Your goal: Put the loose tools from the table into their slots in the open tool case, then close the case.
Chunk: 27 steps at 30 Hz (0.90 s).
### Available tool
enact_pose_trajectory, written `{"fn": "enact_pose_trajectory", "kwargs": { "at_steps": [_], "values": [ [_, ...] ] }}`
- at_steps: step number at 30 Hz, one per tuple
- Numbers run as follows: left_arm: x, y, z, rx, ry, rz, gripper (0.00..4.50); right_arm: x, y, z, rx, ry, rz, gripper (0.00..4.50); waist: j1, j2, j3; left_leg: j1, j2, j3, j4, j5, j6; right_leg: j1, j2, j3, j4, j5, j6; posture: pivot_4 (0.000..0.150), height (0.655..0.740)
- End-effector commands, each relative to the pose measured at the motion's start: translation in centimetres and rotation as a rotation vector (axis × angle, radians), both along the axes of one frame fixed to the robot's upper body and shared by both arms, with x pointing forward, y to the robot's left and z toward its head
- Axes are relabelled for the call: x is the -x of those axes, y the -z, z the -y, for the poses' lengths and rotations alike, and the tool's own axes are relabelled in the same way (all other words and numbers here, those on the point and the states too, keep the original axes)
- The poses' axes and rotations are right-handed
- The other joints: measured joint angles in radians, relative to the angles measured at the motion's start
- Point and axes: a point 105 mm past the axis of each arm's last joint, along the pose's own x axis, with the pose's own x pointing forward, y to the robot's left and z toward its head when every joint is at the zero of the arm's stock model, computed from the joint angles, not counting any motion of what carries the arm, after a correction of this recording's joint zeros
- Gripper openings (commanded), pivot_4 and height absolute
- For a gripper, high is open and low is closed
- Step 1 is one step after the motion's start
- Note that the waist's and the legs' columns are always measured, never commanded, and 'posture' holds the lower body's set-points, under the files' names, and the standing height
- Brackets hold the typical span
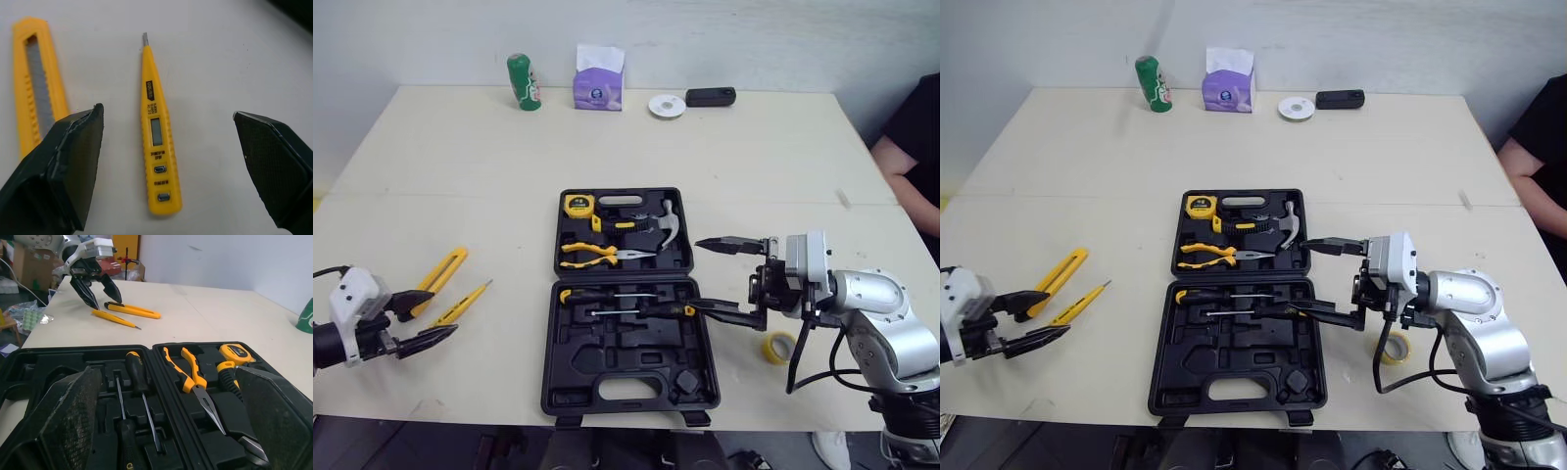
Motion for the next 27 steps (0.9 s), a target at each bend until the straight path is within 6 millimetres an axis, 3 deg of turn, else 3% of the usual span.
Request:
{"fn": "enact_pose_trajectory", "kwargs": {
  "at_steps": [1,13,22,23,27],
  "values": [
    [-0.3,0.5,-0.2,-0.019,-0.002,-0.012,4.50,0.7,-0.8,-0.6,-0.001,-0.025,0.035,4.45,0.000,0.000,0.000,0.000,0.000,0.000,0.000,0.000,0.000,0.000,0.000,0.000,0.001,0.000,0.000,0.150,0.7400],
    [-2.3,1.9,0.2,-0.019,-0.073,-0.108,4.50,1.2,-1.1,-1.1,-0.004,-0.022,0.020,4.45,0.006,0.000,0.000,0.000,0.000,0.000,0.001,0.001,0.000,0.000,-0.001,0.000,0.003,0.000,0.000,0.150,0.7400],
    [-2.3,3.0,1.9,-0.038,-0.005,-0.133,4.50,1.1,-1.3,-1.3,-0.013,-0.010,0.024,4.45,0.020,0.001,0.000,0.002,-0.001,0.000,0.001,0.002,0.000,0.001,-0.001,0.000,0.004,0.000,0.000,0.150,0.7400],
    [-2.3,3.2,2.0,-0.041,-0.005,-0.136,3.92,1.1,-1.3,-1.3,-0.014,-0.009,0.025,4.50,0.023,0.001,0.000,0.002,-0.001,0.000,0.001,0.002,0.000,0.001,-0.001,0.000,0.004,0.000,0.000,0.150,0.7400],
    [-1.9,4.2,1.7,-0.056,-0.024,-0.165,2.30,1.0,-1.4,-1.3,-0.017,-0.003,0.029,4.50,0.024,0.001,-0.001,0.002,-0.001,0.000,0.001,0.001,0.001,0.001,-0.001,0.000,0.003,0.000,0.000,0.150,0.7400]
  ]
}}
